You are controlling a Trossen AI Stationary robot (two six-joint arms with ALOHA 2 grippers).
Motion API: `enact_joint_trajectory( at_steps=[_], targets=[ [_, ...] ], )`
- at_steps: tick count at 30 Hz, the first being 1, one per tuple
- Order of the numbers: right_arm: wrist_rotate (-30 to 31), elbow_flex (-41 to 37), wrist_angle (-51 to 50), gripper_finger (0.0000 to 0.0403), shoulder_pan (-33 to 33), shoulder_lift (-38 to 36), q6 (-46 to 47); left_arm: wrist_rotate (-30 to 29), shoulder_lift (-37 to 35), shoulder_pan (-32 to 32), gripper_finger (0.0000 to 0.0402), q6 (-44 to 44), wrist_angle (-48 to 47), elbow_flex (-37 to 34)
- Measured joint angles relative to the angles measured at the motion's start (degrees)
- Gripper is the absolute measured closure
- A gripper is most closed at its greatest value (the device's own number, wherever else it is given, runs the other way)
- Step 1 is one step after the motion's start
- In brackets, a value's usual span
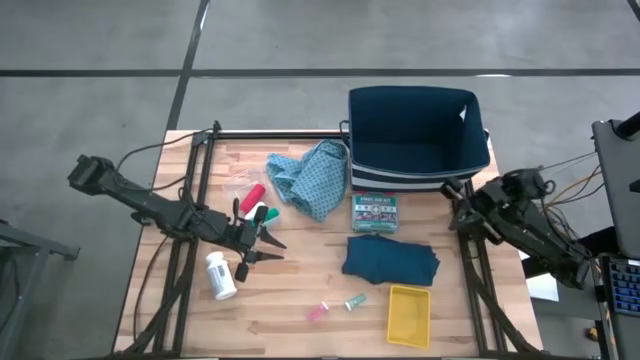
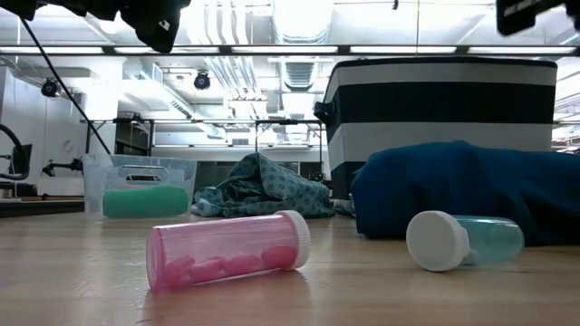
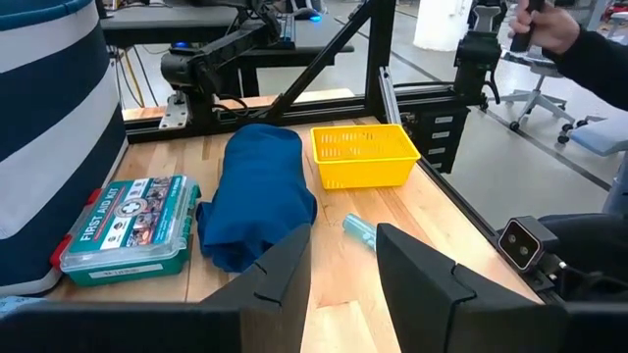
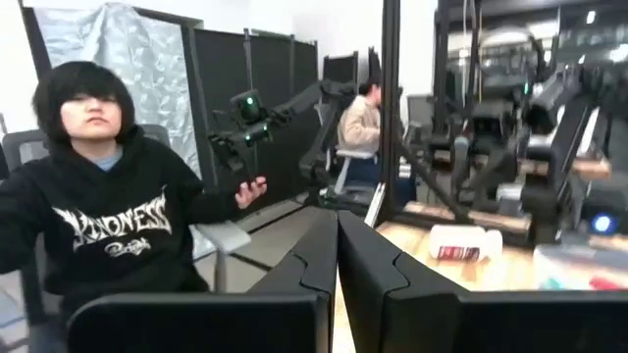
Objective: Pick & place medical supplies in basket/bin
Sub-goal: Put the blue pill bottle into the yellow bin
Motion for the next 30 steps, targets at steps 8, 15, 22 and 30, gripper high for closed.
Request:
enact_joint_trajectory(
  at_steps=[8,15,22,30],
  targets=[
    [0.22,8.18,-0.02,0.0394,0.0,0.04,-2.8,0.0,0.0,-0.01,0.0281,0.17,-0.3,0.0],
    [2.4,13.0,-0.26,0.0394,-0.02,0.41,-1.49,0.0,0.0,-0.02,0.0281,0.17,-0.32,0.0],
    [3.79,7.99,-1.55,0.0394,-0.01,3.71,-2.18,0.0,0.0,-0.02,0.0281,0.17,-0.39,0.0],
    [13.59,3.76,-0.62,0.0394,1.09,11.9,-3.83,0.0,0.0,-0.01,0.0281,0.15,-0.44,0.0]
  ],
)
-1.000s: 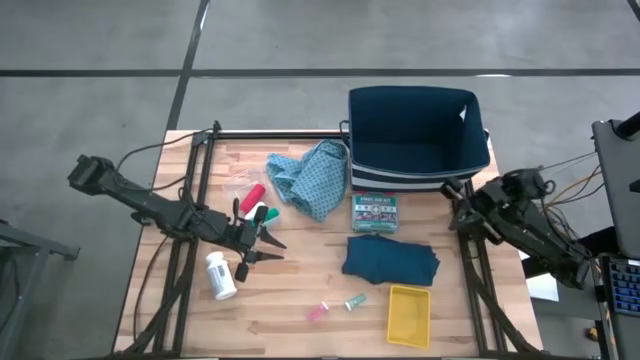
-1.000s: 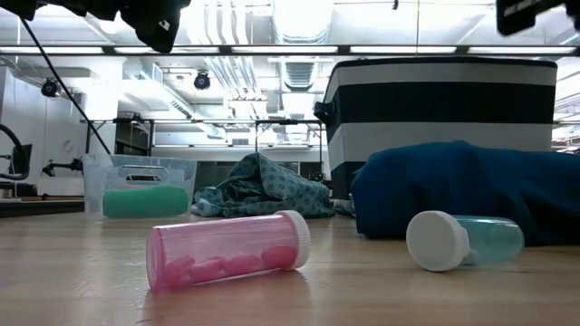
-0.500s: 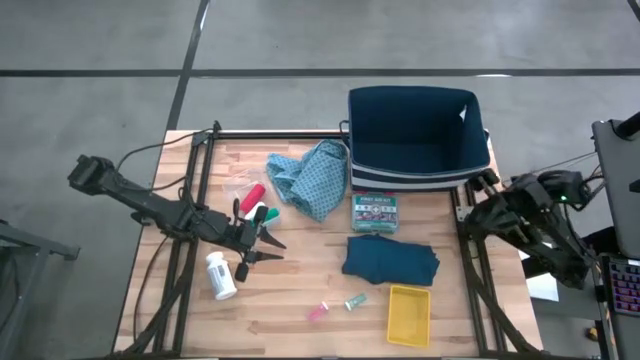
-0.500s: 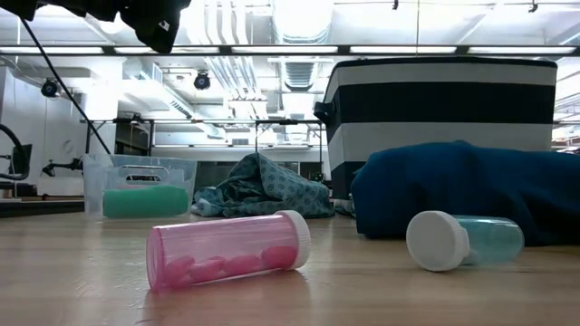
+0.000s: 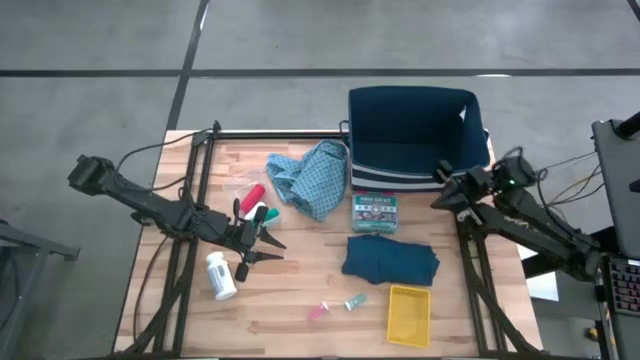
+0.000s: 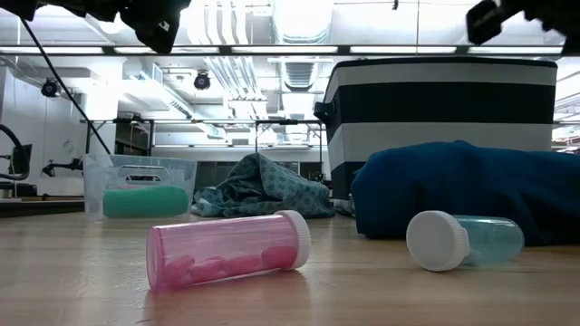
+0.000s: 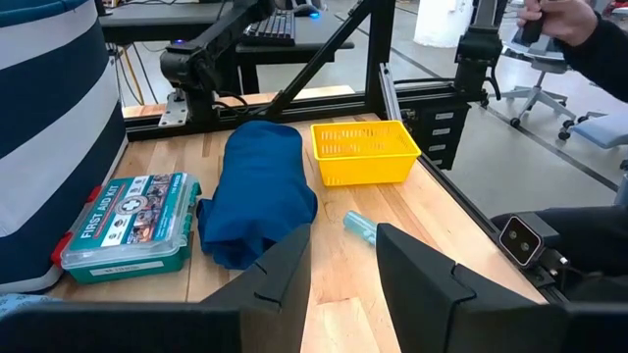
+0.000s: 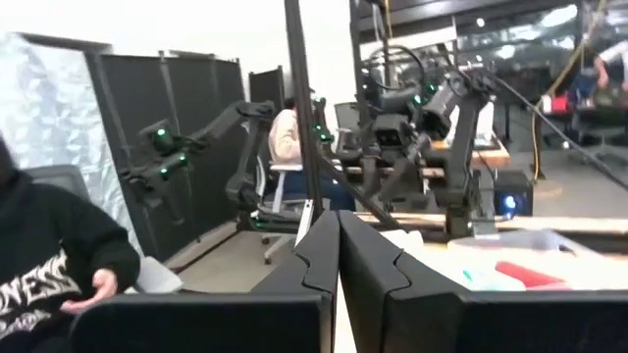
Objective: Pick & place medical supplies in basket/bin
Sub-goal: Put the blue pill bottle into the yellow bin
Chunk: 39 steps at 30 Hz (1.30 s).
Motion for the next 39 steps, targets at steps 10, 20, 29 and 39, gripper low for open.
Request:
enact_joint_trajectory(
  at_steps=[10,20,29,39],
  targets=[
    [5.29,-0.29,11.45,0.0394,13.91,11.27,-6.97,0.0,0.0,0.0,0.0281,0.0,-0.22,0.0],
    [13.38,4.13,14.33,0.0394,36.7,22.36,-16.26,0.0,0.0,0.01,0.0281,0.0,-0.26,0.0],
    [30.47,8.53,14.29,0.0394,54.04,34.93,-17.28,0.0,0.01,0.0,0.0281,-0.02,-0.27,0.0],
    [36.35,16.65,14.28,0.0394,59.67,51.67,-17.23,0.0,0.02,-0.01,0.0281,-0.03,-0.5,0.0]
  ],
)
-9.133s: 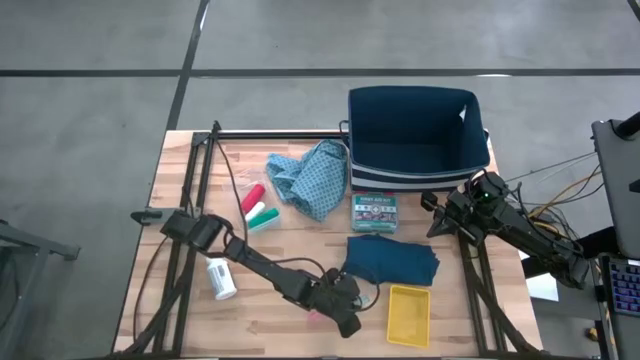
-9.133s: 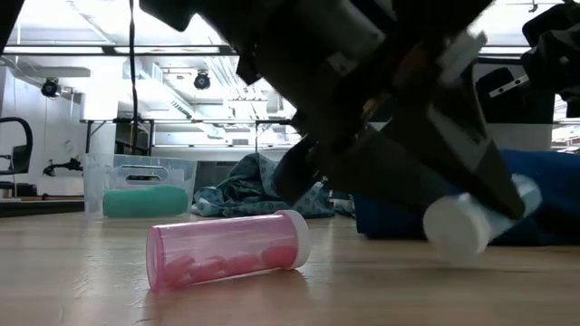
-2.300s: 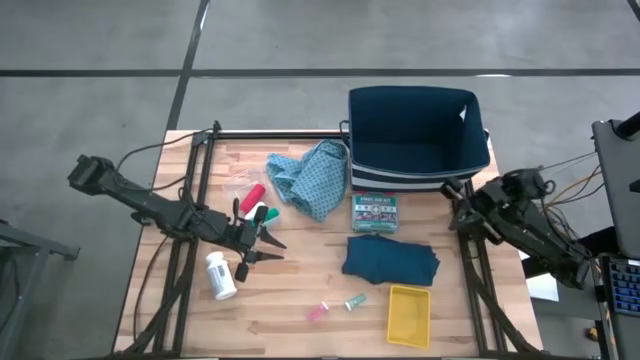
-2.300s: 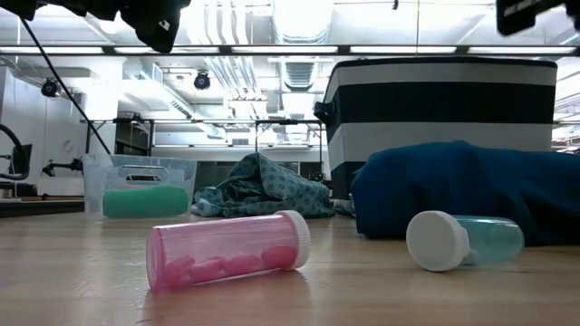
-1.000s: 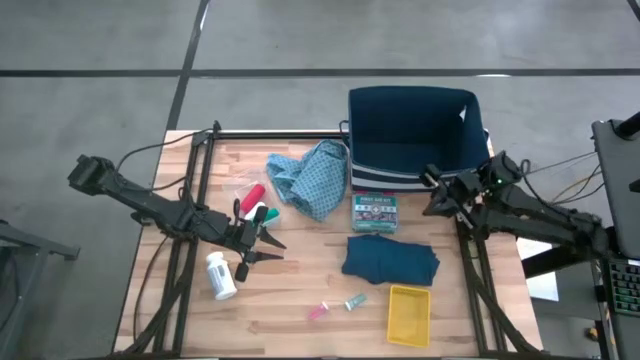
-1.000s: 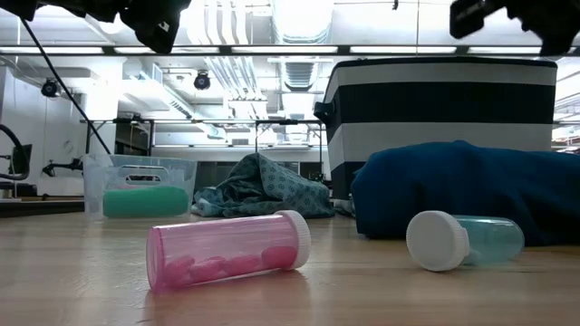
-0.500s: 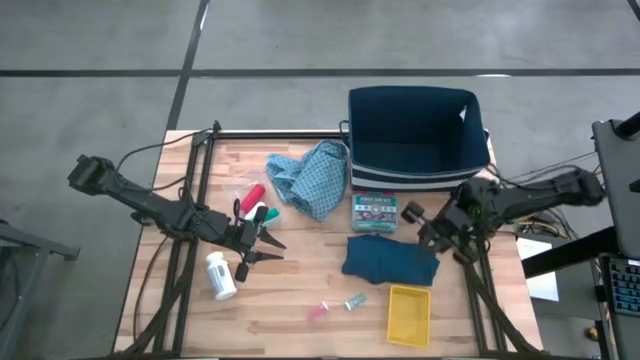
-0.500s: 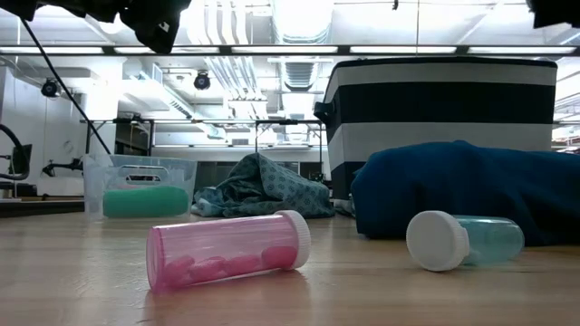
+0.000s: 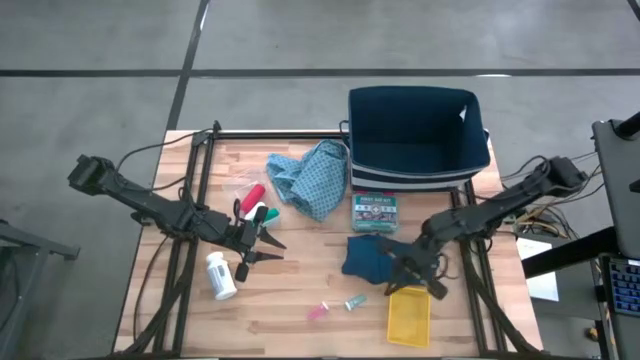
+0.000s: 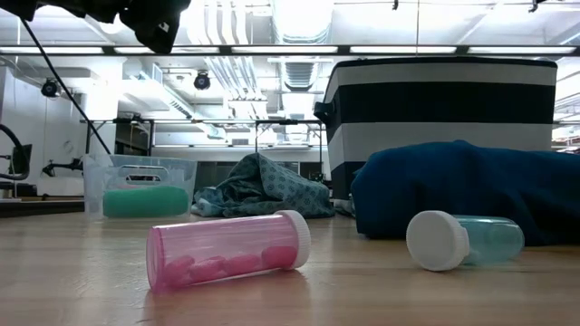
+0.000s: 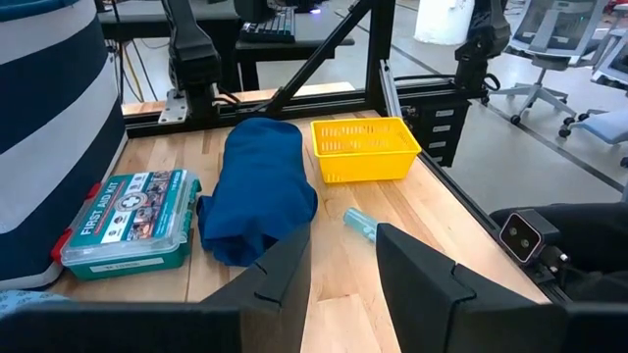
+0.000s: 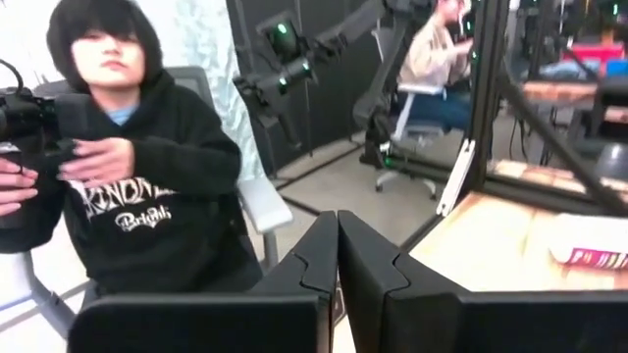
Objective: Pick & place medical supplies in basket/bin
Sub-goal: Put the blue pill bottle into the yellow bin
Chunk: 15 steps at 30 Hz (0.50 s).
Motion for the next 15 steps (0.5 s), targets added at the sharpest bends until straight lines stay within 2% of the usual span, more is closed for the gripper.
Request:
enact_joint_trajectory(
  at_steps=[9,15],
  targets=[
    [-0.06,8.86,-0.06,0.0394,-0.04,15.67,1.86,0.01,0.0,0.01,0.0281,-0.15,-2.34,-0.19],
    [-0.14,11.85,-2.78,0.0394,-0.05,18.74,5.66,0.0,0.02,0.0,0.0281,-0.12,-3.93,-0.98]
  ],
)
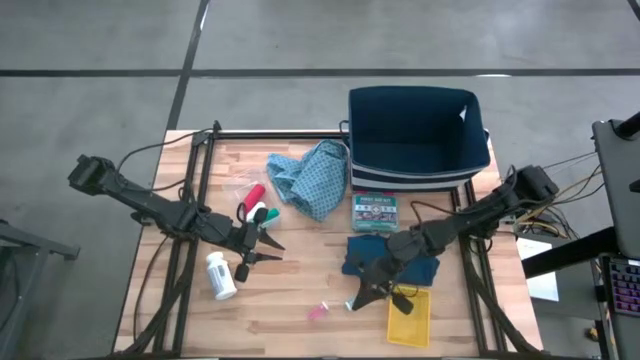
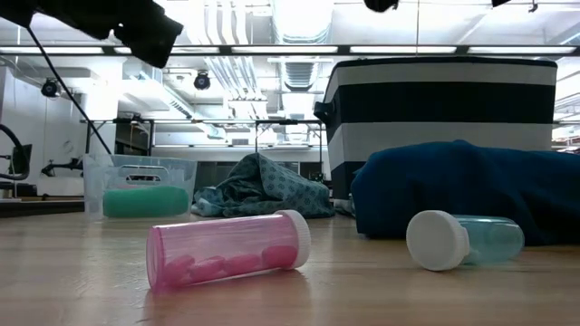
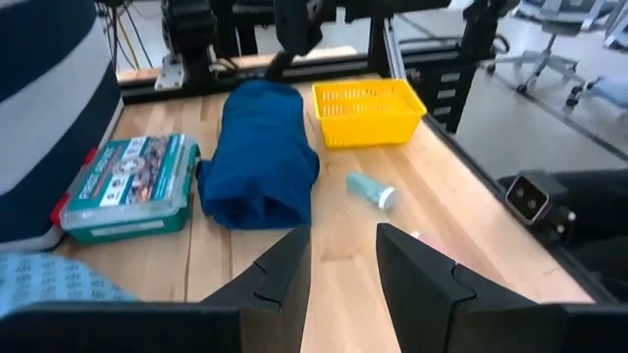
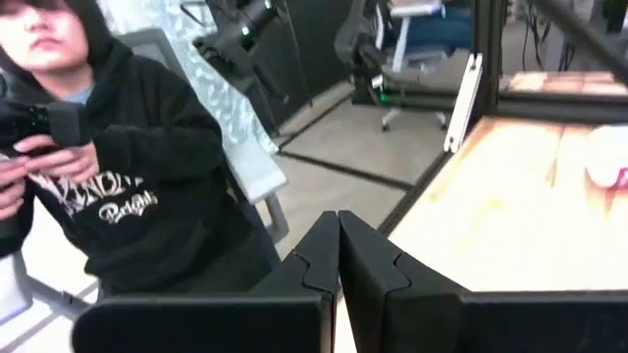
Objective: Pick & place medical supplies in basket/bin
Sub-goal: Put the blue pill bottle into the yellow bin
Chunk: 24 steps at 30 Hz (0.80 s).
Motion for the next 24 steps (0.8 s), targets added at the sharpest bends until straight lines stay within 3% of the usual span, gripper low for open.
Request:
enact_joint_trajectory(
  at_steps=[13,21,24],
  targets=[
    [3.55,1.27,-2.85,0.0394,0.97,0.95,-0.03,0.0,0.0,0.0,0.0281,0.17,-4.06,-0.04],
    [18.28,1.31,-3.52,0.0394,0.73,3.42,0.01,0.0,0.0,0.01,0.0281,0.17,-4.56,-0.04],
    [20.51,1.29,-4.99,0.0394,0.75,3.36,-0.03,0.02,0.0,0.0,0.0281,0.17,-4.6,-0.04]
  ],
)
